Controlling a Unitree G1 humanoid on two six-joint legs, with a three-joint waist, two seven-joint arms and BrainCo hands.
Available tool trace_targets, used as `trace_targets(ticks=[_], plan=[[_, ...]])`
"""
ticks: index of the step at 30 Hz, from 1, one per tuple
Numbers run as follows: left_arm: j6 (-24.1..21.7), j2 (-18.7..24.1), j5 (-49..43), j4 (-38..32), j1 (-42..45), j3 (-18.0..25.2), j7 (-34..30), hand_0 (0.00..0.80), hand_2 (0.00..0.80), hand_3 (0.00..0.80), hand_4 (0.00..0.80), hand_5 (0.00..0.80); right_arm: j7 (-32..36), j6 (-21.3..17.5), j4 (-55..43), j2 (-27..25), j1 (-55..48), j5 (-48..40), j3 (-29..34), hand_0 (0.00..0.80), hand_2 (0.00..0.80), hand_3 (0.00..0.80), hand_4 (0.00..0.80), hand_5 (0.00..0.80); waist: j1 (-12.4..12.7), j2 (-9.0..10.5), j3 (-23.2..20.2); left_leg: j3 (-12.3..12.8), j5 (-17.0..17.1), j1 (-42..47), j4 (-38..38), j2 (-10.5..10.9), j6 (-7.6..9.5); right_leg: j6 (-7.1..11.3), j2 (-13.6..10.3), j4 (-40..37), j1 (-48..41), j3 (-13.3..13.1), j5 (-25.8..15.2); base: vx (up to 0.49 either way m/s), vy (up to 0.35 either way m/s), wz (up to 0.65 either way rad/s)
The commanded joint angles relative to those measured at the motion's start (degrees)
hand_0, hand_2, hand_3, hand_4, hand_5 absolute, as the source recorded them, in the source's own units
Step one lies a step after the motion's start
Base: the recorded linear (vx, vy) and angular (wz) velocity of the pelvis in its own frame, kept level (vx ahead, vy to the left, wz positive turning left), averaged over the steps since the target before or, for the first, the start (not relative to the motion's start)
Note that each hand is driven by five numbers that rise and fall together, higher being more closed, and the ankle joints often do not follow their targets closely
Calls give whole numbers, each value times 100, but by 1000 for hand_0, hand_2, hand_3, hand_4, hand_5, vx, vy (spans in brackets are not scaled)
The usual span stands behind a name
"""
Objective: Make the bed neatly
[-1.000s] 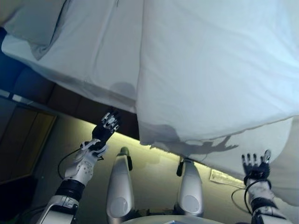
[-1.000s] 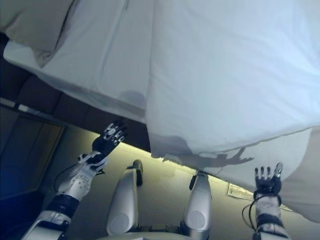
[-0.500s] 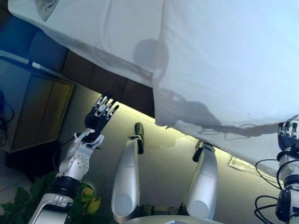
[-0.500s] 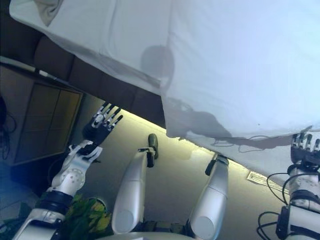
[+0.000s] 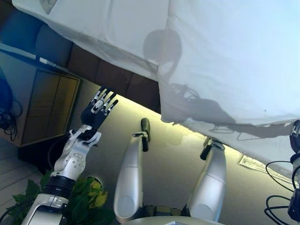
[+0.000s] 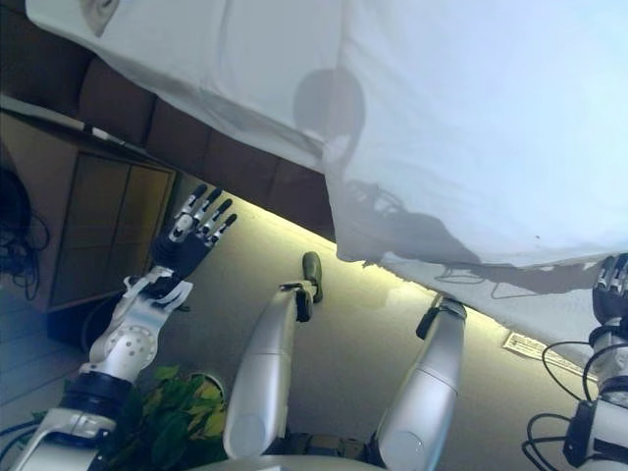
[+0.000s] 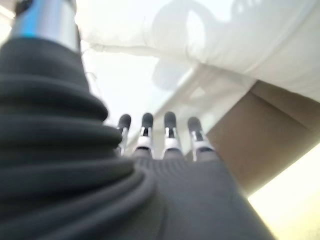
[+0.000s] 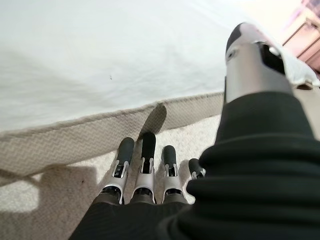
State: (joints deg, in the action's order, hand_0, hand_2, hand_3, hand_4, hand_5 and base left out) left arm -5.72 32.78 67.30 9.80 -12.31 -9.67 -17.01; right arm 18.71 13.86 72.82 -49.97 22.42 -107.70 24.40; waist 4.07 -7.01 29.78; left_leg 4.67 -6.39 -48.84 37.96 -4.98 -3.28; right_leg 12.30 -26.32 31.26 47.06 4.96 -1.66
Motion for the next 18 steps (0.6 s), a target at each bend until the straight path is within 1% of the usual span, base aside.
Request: trace_targets(ticks=[1,4,5,8,12,13,14,15,16,17,18], plan=[[-183,-6,323,-146,-59,47,-39,0,0,0,0,0,322,43,16,-337,26,-145,19,0,0,0,0,0,39,-202,-72,-686,542,244,-579,-780,-798,195,-216,759,581,-82,-79,36,-55,7],[-84,47,425,-281,-21,66,-50,0,0,0,0,0,493,62,-83,-385,120,31,-70,0,0,0,0,0,88,-205,-86,-724,581,215,-611,-749,-779,175,-215,839,611,-73,-31,71,-59,7],[-53,49,431,-278,-16,75,-71,0,0,0,0,0,517,65,-87,-390,143,57,-83,0,0,0,0,0,116,-203,-128,-747,438,259,-586,-761,-799,223,-210,930,573,-93,138,139,-62,9],[26,98,480,-291,26,69,-92,0,0,0,0,0,608,69,-92,-425,229,106,-154,0,0,0,0,0,187,-189,-177,-799,477,235,-611,-738,-794,213,-199,1040,574,-67,211,83,-58,14],[76,197,461,-241,8,91,-152,0,0,0,0,0,632,78,-108,-447,333,56,-245,0,0,0,0,0,278,-104,-209,-873,524,178,-631,-719,-776,202,-196,1108,554,3,249,34,-88,19],[96,246,460,-241,-5,105,-161,0,0,0,0,0,618,64,-141,-446,365,11,-276,245,245,245,245,245,307,-73,-216,-894,536,153,-632,-714,-768,201,-196,1127,556,24,252,32,-115,20],[101,281,460,-233,-16,106,-170,0,0,0,0,0,611,55,-157,-433,396,-30,-304,439,439,439,439,439,328,-48,-223,-908,545,130,-636,-712,-767,203,-199,1127,555,44,250,21,-104,23],[112,316,461,-218,-28,108,-182,0,0,0,0,0,570,45,-164,-435,433,-63,-327,609,609,609,609,609,349,-26,-235,-921,556,106,-638,-710,-767,205,-205,1122,551,69,246,-70,-79,22],[151,358,464,-200,-49,122,-201,0,0,0,0,0,513,41,-168,-449,476,-104,-342,750,750,750,750,750,374,-10,-211,-916,703,33,-648,-698,-744,147,-224,1087,598,123,107,22,-80,23],[172,376,461,-191,-70,120,-191,0,0,0,0,0,456,34,-164,-451,516,-150,-360,800,800,800,800,800,388,2,-255,-935,554,58,-616,-704,-767,210,-221,1150,566,104,252,24,-74,17],[212,413,463,-173,-101,121,-199,0,0,0,0,0,350,17,-145,-468,586,-228,-388,800,800,800,800,800,413,14,-272,-943,557,35,-605,-705,-768,214,-232,1162,573,119,251,108,-76,13]])
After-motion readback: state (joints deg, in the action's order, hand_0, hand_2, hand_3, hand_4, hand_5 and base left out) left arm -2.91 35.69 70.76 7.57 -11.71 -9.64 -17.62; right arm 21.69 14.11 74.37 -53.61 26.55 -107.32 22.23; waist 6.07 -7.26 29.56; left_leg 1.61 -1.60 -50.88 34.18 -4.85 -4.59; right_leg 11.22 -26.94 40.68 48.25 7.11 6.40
